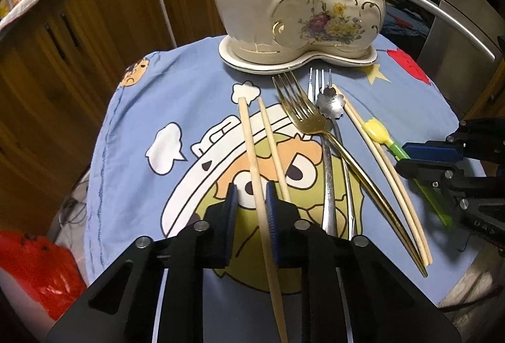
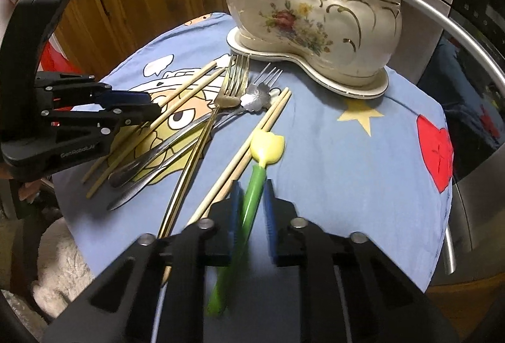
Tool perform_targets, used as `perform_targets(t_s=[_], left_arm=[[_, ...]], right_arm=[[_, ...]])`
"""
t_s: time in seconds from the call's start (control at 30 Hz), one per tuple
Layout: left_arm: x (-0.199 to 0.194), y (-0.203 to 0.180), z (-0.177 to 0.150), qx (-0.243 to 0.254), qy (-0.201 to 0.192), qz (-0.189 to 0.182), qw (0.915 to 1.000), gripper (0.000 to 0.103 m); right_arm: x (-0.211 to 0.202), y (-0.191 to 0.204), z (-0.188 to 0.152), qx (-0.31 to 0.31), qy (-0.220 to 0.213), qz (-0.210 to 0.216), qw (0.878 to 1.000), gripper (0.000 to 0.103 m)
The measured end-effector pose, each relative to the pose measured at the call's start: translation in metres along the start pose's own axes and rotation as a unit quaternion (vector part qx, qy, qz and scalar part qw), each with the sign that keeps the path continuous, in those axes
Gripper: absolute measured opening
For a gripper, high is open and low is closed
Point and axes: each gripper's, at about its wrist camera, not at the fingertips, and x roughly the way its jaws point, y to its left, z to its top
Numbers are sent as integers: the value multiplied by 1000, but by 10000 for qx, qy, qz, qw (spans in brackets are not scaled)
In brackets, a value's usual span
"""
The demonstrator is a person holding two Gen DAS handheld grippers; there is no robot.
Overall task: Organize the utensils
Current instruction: 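Grasp a second wooden chopstick with the left tool while the right tool grasps the green tulip spoon, then drop the chopstick into the tall cup with left tool while right drops green spoon in short cup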
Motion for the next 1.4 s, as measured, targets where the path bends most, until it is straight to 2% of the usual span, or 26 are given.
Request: perform_targets(t_s=[0.07, 0.2, 0.3, 0.6, 0.73, 0.87, 1.07, 1.27, 1.4], left_arm=[[0, 1, -1, -2, -19, 63, 10000, 7], [0, 5, -2, -53, -85, 6, 10000, 7], [-3, 7, -5, -112, -144, 21, 9998, 7], [-38, 16, -8, -182, -633, -16, 9978, 7], [-59, 14, -9, -65, -971, -260, 9949, 7], [-83, 6, -11, 150, -1333, -647, 9889, 7], [-107, 1, 4, 118, -1804, -1156, 9767, 7], [-117, 2, 45, -30, -2321, -1108, 9664, 7], [-118, 0, 83, -97, -2762, -1019, 9556, 7]], right_arm=[[-1, -2, -1, 38, -41, 33, 10000, 11], [-5, -6, -4, 206, -164, 128, 9996, 10], [-18, -14, -6, 353, -419, 255, 9982, 10], [-53, -31, -1, 603, -1163, 419, 9905, 10], [-61, -33, 0, 629, -1401, 454, 9871, 10], [-69, -33, 6, 640, -1627, 503, 9833, 10], [-84, -42, 20, 729, -1993, 557, 9756, 10], [-99, -61, 45, 905, -2428, 494, 9646, 10], [-105, -76, 68, 1075, -2748, 515, 9541, 10]])
